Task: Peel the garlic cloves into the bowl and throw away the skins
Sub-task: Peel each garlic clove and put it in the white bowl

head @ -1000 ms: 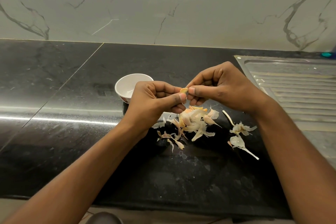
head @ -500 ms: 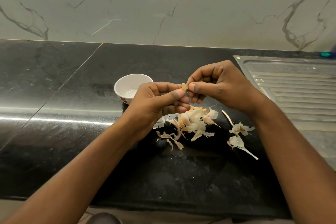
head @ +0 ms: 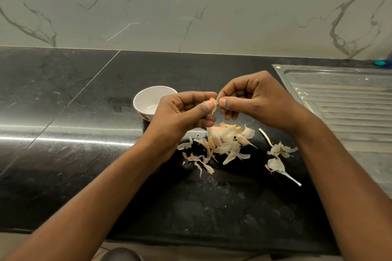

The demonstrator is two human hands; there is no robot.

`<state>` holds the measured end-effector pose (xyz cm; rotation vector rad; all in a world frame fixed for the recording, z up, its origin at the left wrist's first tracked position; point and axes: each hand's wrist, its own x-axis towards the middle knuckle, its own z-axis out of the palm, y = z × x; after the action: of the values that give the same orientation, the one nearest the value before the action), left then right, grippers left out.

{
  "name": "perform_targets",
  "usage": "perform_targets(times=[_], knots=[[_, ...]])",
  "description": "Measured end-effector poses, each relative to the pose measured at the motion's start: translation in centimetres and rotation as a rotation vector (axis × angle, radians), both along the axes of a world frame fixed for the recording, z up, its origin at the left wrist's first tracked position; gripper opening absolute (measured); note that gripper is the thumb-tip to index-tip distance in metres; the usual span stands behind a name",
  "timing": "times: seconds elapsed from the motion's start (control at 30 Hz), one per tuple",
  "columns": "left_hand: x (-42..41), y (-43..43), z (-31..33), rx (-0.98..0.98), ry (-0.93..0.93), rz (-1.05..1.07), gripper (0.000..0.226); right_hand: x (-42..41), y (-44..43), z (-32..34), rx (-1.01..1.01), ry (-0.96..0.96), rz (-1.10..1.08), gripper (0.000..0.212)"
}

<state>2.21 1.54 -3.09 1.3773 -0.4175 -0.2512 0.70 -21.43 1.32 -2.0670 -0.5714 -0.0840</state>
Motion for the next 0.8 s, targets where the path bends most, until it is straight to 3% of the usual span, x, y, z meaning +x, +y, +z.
perform_targets(times=[0.6,0.7,0.8], knots=[[0.2,0.2,0.4,-0.163,0.075,0.094,0.018,-0.5,-1.1,0.7,0.024,0.047,-0.004,0.009],[0.1,0.2,0.4,-0.159,0.066,0.093,0.019,-0.5,-1.3,0.6,-0.029,0.081,-0.011,0.001],[0.1,0.2,0.3,-0.127,0.025,0.101,0.019,-0.4,-1.2,0.4,-0.085,0.123,0.0,0.009]])
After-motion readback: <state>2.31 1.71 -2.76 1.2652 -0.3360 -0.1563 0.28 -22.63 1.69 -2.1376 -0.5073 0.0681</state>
